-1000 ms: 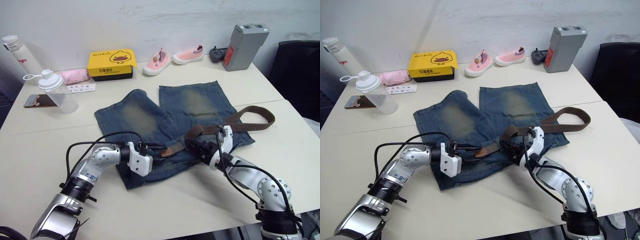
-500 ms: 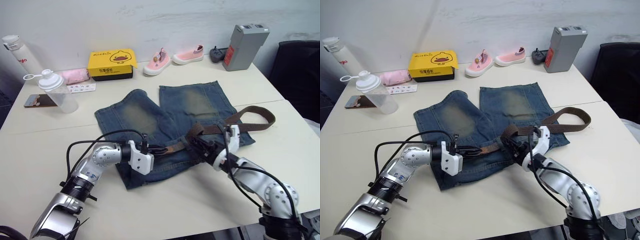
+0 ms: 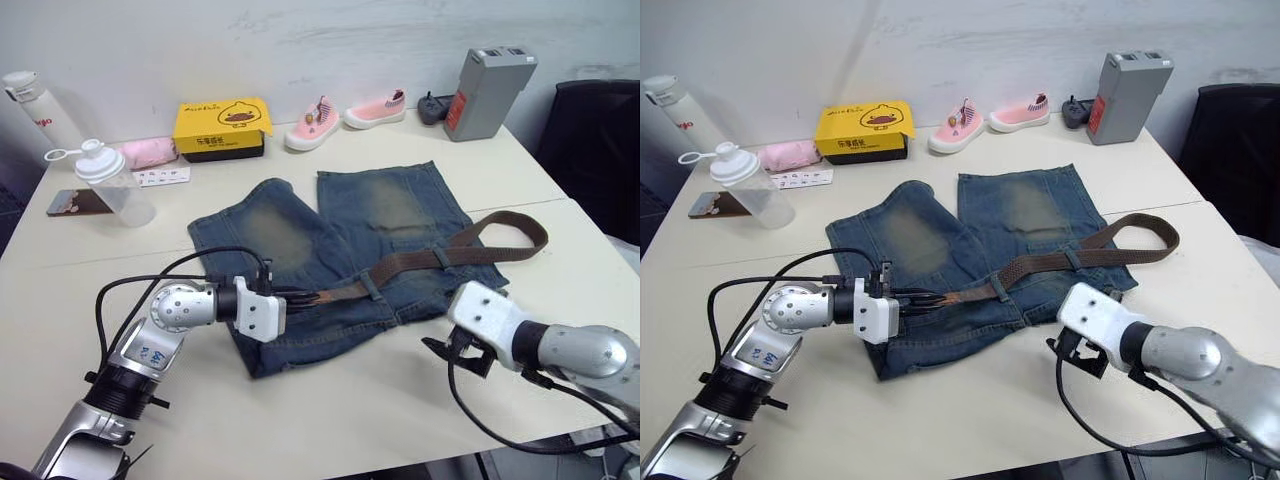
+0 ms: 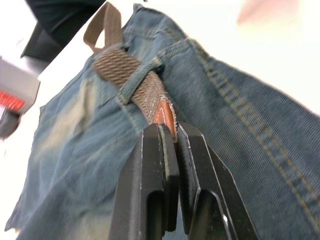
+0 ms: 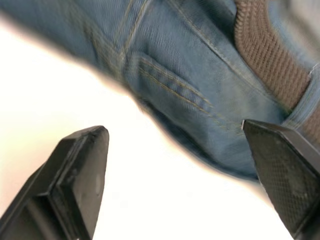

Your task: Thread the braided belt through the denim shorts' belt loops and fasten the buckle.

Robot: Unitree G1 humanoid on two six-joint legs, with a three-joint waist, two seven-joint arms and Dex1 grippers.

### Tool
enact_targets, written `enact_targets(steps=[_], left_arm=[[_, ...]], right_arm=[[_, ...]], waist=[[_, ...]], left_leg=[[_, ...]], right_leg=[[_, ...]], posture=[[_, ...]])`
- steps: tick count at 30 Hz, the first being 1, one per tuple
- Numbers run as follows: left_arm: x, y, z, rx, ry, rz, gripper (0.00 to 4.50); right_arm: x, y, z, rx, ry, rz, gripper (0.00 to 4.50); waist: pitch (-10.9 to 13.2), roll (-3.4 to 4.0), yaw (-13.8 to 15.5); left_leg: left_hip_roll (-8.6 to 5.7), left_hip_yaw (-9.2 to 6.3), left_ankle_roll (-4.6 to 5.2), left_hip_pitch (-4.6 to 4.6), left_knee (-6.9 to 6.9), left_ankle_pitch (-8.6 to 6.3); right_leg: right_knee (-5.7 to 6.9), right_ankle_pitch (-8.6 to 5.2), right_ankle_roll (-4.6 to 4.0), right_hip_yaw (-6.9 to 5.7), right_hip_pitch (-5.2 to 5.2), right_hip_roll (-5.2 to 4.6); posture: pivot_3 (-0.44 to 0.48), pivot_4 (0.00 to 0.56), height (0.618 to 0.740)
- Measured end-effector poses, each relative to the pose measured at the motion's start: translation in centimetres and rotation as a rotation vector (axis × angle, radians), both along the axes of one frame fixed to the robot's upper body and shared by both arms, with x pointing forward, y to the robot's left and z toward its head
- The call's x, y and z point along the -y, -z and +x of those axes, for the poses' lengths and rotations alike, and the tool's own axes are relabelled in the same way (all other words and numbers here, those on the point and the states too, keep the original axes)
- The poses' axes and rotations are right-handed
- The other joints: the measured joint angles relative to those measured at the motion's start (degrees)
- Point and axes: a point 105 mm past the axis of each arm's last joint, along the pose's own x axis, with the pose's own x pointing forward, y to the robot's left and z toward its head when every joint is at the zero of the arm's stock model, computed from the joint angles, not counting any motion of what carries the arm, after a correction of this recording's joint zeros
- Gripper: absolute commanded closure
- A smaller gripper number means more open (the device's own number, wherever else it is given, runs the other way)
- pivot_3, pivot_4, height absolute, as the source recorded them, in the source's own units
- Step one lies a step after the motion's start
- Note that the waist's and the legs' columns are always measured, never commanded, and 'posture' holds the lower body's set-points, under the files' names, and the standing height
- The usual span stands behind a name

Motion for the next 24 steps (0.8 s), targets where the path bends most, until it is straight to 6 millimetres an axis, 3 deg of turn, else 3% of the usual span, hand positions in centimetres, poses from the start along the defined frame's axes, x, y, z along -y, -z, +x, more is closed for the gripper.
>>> enact_targets(steps=[4,5,7,12,15,18,24], left_arm=[[0.0,0.1,-0.1,-0.011,-0.007,-0.002,4.5],[0.1,0.0,-0.1,-0.009,-0.006,-0.009,4.5],[0.2,-0.1,-0.2,-0.008,-0.006,-0.011,4.5],[0.1,0.1,-0.4,-0.018,-0.017,-0.017,4.5],[0.0,0.2,-0.5,-0.018,-0.017,-0.017,4.5],[-0.3,0.1,-0.8,-0.005,-0.016,-0.009,4.5],[-1.1,1.1,-1.7,0.013,-0.002,0.04,4.5]], right_arm=[[0.7,0.7,1.3,0.112,-0.075,-0.173,0.01],[0.5,1.8,2.0,0.144,-0.105,-0.219,0.4],[0.1,1.9,2.3,0.164,-0.12,-0.217,0.8],[-0.7,3.3,2.6,0.142,-0.109,-0.165,3.18],[0.2,3.6,3.3,0.112,-0.023,-0.118,4.47],[1.9,3.3,4.2,0.096,0.081,-0.088,4.47],[7.9,2.3,6.0,0.095,0.339,-0.1,4.47]], waist=[[0.0,-0.04,0.06],[-0.02,-0.07,0.02],[-0.02,-0.13,0.03],[-0.04,-0.21,0.01],[-0.04,-0.19,0.09],[-0.08,-0.12,0.3],[-0.17,0.03,0.64]], left_leg=[[0.01,0.13,-0.03,0.0,-0.04,0.01],[0.07,0.14,-0.1,0.01,-0.05,0.04],[0.09,0.14,-0.12,0.04,-0.04,0.04],[0.13,0.12,-0.16,0.09,0.0,0.06],[0.09,0.11,-0.13,0.07,0.02,0.06],[0.02,0.06,-0.07,0.04,0.05,0.05],[-0.06,0.01,0.02,-0.01,0.05,0.05]], right_leg=[[-0.01,0.28,0.5,-0.02,0.0,0.01],[0.0,0.32,0.58,-0.05,0.01,0.07],[0.02,0.32,0.58,-0.05,0.05,0.08],[0.1,0.32,0.56,-0.07,0.11,0.11],[0.13,0.33,0.55,-0.06,0.09,0.05],[0.12,0.33,0.55,-0.07,0.1,-0.04],[0.11,0.32,0.52,-0.1,0.1,-0.09]], posture=[[0.0,0.15,0.739],[0.0,0.15,0.739],[0.0,0.15,0.739],[0.0,0.15,0.739],[0.0,0.15,0.739],[0.0,0.15,0.739],[0.0,0.15,0.739]])
